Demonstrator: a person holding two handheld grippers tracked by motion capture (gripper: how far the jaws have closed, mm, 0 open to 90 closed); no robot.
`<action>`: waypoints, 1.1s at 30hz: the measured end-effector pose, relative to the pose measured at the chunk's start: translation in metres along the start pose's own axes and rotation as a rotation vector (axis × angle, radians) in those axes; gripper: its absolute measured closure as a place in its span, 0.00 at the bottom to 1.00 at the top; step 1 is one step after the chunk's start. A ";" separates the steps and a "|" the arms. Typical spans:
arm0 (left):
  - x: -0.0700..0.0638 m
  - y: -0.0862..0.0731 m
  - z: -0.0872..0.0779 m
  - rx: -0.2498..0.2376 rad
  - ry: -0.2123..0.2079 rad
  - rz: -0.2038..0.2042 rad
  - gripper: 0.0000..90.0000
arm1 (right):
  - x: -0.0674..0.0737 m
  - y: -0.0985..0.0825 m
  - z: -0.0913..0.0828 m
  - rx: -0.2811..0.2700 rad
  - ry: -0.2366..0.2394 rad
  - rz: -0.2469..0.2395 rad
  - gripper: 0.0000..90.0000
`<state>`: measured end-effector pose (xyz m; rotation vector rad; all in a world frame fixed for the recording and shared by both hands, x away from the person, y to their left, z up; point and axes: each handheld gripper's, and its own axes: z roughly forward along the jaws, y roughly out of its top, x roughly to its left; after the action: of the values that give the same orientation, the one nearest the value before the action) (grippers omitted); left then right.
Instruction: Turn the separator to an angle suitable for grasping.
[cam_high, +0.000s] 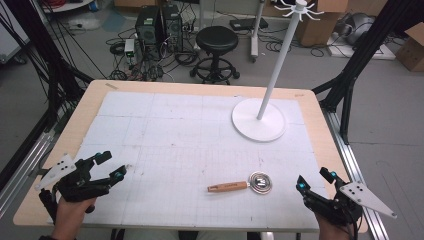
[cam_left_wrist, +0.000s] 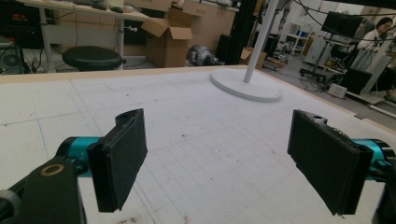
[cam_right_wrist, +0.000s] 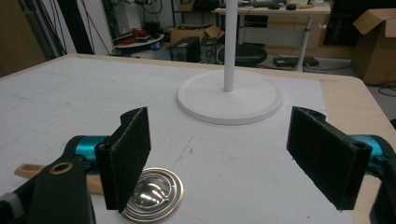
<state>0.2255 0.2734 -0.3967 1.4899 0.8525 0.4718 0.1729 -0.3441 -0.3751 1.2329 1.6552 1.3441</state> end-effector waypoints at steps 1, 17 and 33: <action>0.000 0.000 0.000 0.000 0.000 0.000 0.22 | 0.000 0.000 0.000 0.000 0.000 0.000 0.23; 0.000 -0.001 0.001 0.009 -0.003 0.007 0.23 | 0.012 0.001 0.009 0.001 0.111 -0.004 0.28; 0.001 -0.003 0.002 0.031 -0.005 0.004 0.23 | 0.078 -0.011 0.064 0.205 0.604 -0.116 0.99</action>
<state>0.2275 0.2725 -0.3998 1.5211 0.8565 0.4590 0.2021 -0.2492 -0.3971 0.8589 2.2886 1.6028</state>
